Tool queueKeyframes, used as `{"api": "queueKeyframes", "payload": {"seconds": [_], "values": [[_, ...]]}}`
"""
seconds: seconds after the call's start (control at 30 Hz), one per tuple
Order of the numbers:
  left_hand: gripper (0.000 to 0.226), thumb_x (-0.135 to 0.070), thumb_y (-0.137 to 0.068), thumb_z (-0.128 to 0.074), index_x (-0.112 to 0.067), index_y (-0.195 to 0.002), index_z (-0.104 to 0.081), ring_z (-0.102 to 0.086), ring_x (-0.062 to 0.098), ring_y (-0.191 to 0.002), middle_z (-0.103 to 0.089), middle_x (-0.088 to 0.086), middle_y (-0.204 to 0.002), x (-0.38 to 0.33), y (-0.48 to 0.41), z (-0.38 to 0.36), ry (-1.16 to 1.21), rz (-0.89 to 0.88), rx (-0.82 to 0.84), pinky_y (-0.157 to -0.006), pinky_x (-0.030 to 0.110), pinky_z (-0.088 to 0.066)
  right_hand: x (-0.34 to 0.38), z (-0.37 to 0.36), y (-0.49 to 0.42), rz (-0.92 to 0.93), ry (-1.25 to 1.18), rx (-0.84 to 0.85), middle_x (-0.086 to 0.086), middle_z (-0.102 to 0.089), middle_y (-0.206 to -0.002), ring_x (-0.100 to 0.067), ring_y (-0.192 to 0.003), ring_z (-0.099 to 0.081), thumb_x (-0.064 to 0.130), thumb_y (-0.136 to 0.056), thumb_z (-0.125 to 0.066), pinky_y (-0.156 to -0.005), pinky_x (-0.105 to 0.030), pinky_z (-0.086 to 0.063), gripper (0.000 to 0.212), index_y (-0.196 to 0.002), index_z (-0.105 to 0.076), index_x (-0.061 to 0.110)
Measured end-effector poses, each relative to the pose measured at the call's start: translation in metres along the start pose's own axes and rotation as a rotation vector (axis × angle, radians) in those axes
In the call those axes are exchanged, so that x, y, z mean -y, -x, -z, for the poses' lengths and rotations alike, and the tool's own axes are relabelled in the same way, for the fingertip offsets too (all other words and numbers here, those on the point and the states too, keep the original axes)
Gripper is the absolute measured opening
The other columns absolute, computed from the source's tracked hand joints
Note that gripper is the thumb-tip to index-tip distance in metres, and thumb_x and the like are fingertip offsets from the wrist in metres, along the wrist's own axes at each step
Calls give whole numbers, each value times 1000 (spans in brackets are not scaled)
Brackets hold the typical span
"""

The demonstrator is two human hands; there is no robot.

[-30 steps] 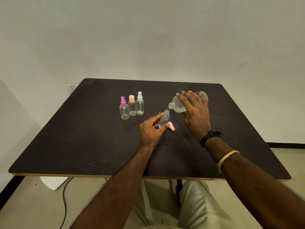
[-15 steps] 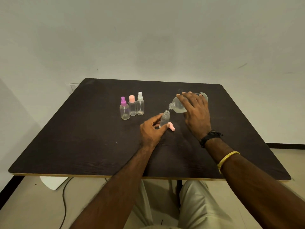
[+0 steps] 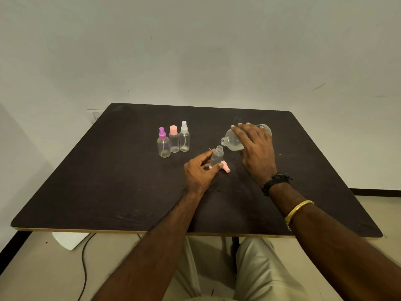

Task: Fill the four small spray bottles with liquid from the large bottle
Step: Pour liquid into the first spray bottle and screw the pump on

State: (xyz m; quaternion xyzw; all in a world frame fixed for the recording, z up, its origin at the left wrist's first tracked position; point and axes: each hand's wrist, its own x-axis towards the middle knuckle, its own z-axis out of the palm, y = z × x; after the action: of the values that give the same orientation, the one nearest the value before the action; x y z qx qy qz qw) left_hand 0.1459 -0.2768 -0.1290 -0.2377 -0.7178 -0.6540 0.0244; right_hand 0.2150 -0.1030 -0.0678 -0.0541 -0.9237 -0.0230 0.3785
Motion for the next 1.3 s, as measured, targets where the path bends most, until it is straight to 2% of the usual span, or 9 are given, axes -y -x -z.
{"api": "queueKeyframes", "payload": {"seconds": [0.13,0.27,0.37,0.5,0.67,0.8,0.97,1.3], "values": [[62,-26,-77,-90,-10,-132,-68,-72,6,-106,-75,2,-120,-1,1,1,-1,-3,-1,-91,33,-62,2,-2,4,-5,-19,-1,-9,-54,-146,-32,-138,-46,-3,-82,-71,-117,-53,-31,72,-147,-48,19],[60,-25,-78,-89,-10,-132,-68,-72,6,-106,-76,0,-119,-4,2,1,22,3,11,-91,32,-61,2,-6,8,-21,-51,44,-8,-53,-146,-29,-137,-47,5,-82,-77,-115,-51,-35,75,-148,-45,19],[58,-21,-79,-89,-11,-131,-68,-73,6,-104,-76,0,-117,-7,3,1,38,11,10,-91,27,-60,7,-5,10,-61,-128,45,-9,-54,-146,-29,-135,-49,13,-88,-74,-114,-50,-38,66,-148,-46,17],[57,-17,-78,-89,-9,-130,-69,-73,4,-101,-77,2,-114,-8,3,1,45,16,-14,-88,22,-60,10,-3,8,-163,-257,56,-8,-54,-145,-26,-131,-52,29,-91,-73,-110,-43,-42,68,-150,-43,17],[56,-19,-77,-90,-9,-128,-70,-74,7,-99,-78,1,-109,-6,3,0,50,40,-25,-88,27,-61,9,-2,-2,-319,-372,75,-5,-49,-152,-24,-135,-50,37,-88,-75,-108,-47,-46,78,-154,-37,18],[53,-18,-76,-91,-8,-124,-72,-75,7,-96,-78,0,-103,-6,3,0,53,57,-37,-87,29,-62,16,-2,-6,-473,-495,21,-4,-49,-151,-20,-134,-50,38,-86,-78,-107,-33,-44,81,-153,-36,19],[53,-20,-77,-90,-10,-126,-71,-74,6,-101,-77,1,-109,-4,2,0,5,54,-32,-89,31,-62,17,-12,-6,-621,-577,-5,-4,-48,-153,-22,-139,-47,40,-82,-81,-113,-42,-44,87,-153,-37,15],[52,-17,-78,-89,-11,-126,-70,-72,1,-99,-76,-2,-108,-7,2,1,-14,46,-45,-88,21,-60,15,-27,-2,-678,-591,35,-6,-49,-152,-23,-139,-47,44,-81,-81,-113,-46,-44,89,-152,-36,14]]}}
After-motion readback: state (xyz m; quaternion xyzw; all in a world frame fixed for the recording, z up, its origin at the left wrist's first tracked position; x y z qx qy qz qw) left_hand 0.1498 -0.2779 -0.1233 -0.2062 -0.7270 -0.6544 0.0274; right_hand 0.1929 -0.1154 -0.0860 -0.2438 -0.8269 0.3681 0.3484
